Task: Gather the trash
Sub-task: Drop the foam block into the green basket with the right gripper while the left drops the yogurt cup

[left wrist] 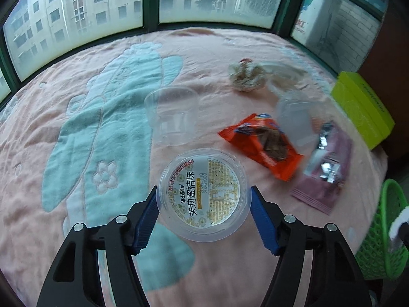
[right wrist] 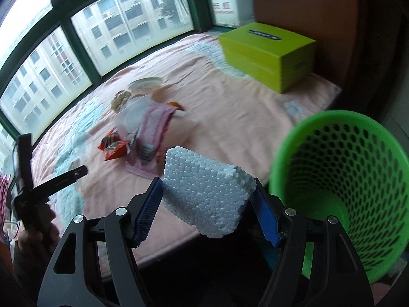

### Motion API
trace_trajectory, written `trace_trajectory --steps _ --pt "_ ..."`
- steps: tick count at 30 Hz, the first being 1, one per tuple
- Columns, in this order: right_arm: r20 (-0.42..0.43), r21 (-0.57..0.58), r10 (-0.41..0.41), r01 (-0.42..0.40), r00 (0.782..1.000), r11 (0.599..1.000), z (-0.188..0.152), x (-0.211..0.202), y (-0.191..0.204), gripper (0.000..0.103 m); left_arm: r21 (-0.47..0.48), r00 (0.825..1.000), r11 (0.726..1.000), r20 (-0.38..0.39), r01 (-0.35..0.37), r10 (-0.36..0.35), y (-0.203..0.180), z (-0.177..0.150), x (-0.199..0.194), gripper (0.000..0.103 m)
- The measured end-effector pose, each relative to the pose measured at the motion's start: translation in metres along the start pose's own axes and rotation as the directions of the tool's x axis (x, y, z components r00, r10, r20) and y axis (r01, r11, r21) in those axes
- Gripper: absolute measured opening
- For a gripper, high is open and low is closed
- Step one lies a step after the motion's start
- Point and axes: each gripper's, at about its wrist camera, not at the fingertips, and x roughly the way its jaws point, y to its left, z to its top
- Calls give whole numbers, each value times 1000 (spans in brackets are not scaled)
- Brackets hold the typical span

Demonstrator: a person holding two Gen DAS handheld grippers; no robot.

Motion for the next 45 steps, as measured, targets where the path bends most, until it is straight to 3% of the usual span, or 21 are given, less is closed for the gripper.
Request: trace_trajectory --steps 11,23,37,45 --pt "52 60 -94 91 994 994 -10 -32 -50 69 132 987 982 66 137 -147 -74 -12 -61 66" --pt "74 161 -187 173 980 972 -22 -57 -108 69 326 952 905 39 274 -303 -192 -12 -79 66" --pt "77 257 -229 202 970 945 -36 -71 -151 79 461 924 814 -35 353 -381 -288 -30 -78 66" --pt "97 302 -248 209 964 930 -44 -84 -169 81 499 917 780 -87 378 -388 -320 -45 -70 66"
